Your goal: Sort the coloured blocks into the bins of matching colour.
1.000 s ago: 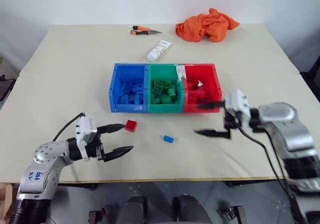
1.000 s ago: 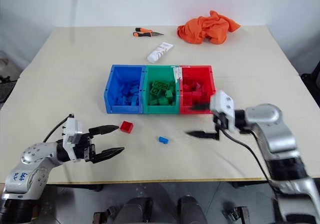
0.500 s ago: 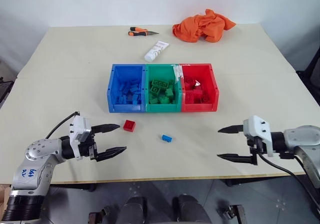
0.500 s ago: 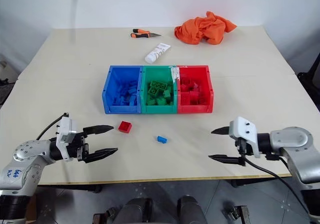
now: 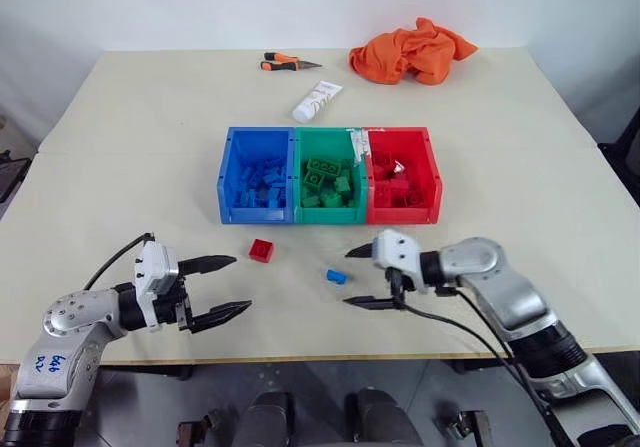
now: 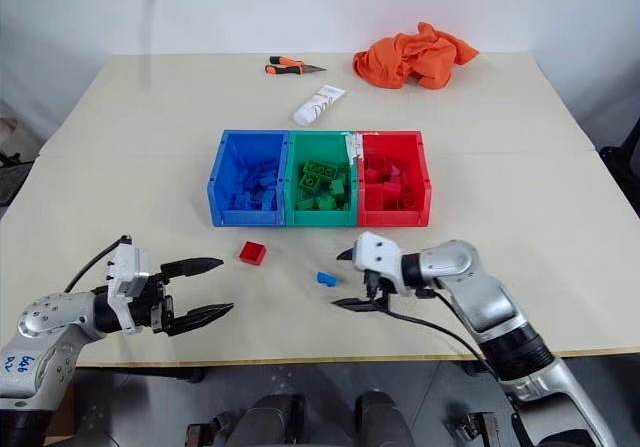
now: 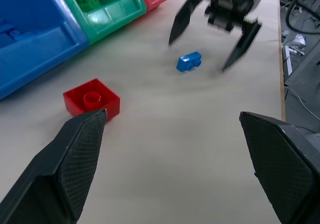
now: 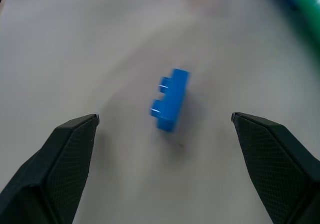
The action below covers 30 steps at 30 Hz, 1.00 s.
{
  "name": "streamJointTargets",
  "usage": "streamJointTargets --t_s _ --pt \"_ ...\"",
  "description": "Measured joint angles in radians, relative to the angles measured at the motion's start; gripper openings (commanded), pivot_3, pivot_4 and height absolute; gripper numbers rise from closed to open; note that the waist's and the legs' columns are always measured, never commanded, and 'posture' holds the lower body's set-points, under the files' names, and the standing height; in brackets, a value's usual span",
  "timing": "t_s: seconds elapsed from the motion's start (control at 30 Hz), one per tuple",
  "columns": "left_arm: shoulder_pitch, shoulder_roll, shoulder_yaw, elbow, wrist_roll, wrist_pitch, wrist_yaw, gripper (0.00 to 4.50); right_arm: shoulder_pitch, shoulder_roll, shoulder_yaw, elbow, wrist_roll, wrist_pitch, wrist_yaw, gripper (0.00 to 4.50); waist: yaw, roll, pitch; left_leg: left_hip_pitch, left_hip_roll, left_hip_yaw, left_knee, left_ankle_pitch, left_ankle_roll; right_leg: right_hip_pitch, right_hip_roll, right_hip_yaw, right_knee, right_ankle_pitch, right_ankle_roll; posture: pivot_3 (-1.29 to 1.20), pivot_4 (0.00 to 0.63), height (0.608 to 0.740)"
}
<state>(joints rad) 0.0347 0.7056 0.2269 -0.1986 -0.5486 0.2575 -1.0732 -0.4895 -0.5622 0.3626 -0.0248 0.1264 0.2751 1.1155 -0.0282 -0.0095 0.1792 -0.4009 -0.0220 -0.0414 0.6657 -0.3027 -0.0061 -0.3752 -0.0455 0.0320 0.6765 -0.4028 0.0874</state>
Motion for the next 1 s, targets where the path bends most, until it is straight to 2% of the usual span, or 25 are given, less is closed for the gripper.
streamJointTargets --t_s 0.07,0.37,0.4,0.6,0.67,0.83,1.0 --pt "0.016 -0.004 0.001 -0.014 0.0 0.005 0.01 4.5 -0.023 0.015 0.014 0.023 -0.013 -0.016 0.002 3.83 -0.002 0.0 0.0 0.0 0.0 0.0 0.0 0.0 0.0 0.0 0.0 0.0 0.0 0.0 0.0 0.0 0.15 0.74" --pt "0.015 -0.018 0.0 -0.031 -0.002 0.015 0.036 4.5 -0.053 0.058 0.024 0.067 -0.037 -0.036 -0.015 0.81 -0.002 0.0 0.0 0.001 0.0 0.0 0.0 0.001 -0.001 0.0 0.0 0.0 0.003 0.0 0.0 0.0 0.15 0.74" --pt "0.011 -0.019 0.0 -0.031 -0.002 0.015 0.038 4.5 -0.058 0.058 0.024 0.068 -0.041 -0.037 -0.016 0.37 -0.001 0.0 0.0 0.001 0.0 0.0 0.0 0.001 -0.001 0.0 0.0 0.0 0.003 0.0 0.0 0.0 0.15 0.74" --pt "-0.002 -0.028 -0.006 -0.031 -0.002 0.017 0.049 4.5 -0.087 0.069 0.004 0.072 -0.029 -0.028 -0.018 0.29 -0.003 0.0 0.0 0.001 0.0 0.0 0.0 0.001 -0.001 0.0 0.0 0.0 0.003 0.0 0.0 0.0 0.15 0.74" --pt "-0.003 -0.029 -0.006 -0.031 -0.002 0.018 0.053 4.5 -0.152 0.11 -0.027 0.101 0.001 -0.003 -0.024 0.29 -0.01 0.0 0.0 0.001 0.0 0.001 0.0 0.001 -0.002 -0.001 0.0 0.0 0.003 0.0 0.0 0.0 0.15 0.74" --pt "-0.007 -0.033 -0.009 -0.031 -0.002 0.015 0.056 4.5 -0.437 0.255 -0.114 0.257 0.04 -0.016 -0.089 0.29 -0.027 0.0 0.0 0.003 0.0 -0.001 -0.003 0.002 -0.004 -0.002 0.001 -0.001 0.006 0.0 0.0 0.0 0.15 0.74" --pt "-0.011 -0.04 -0.009 -0.027 -0.001 0.009 0.066 4.5 -0.56 0.371 -0.121 0.539 0.007 -0.124 -0.134 0.29 -0.031 -0.001 0.0 0.003 0.0 0.0 -0.003 0.001 -0.003 -0.002 0.0 -0.001 0.008 0.0 0.0 0.0 0.15 0.74"
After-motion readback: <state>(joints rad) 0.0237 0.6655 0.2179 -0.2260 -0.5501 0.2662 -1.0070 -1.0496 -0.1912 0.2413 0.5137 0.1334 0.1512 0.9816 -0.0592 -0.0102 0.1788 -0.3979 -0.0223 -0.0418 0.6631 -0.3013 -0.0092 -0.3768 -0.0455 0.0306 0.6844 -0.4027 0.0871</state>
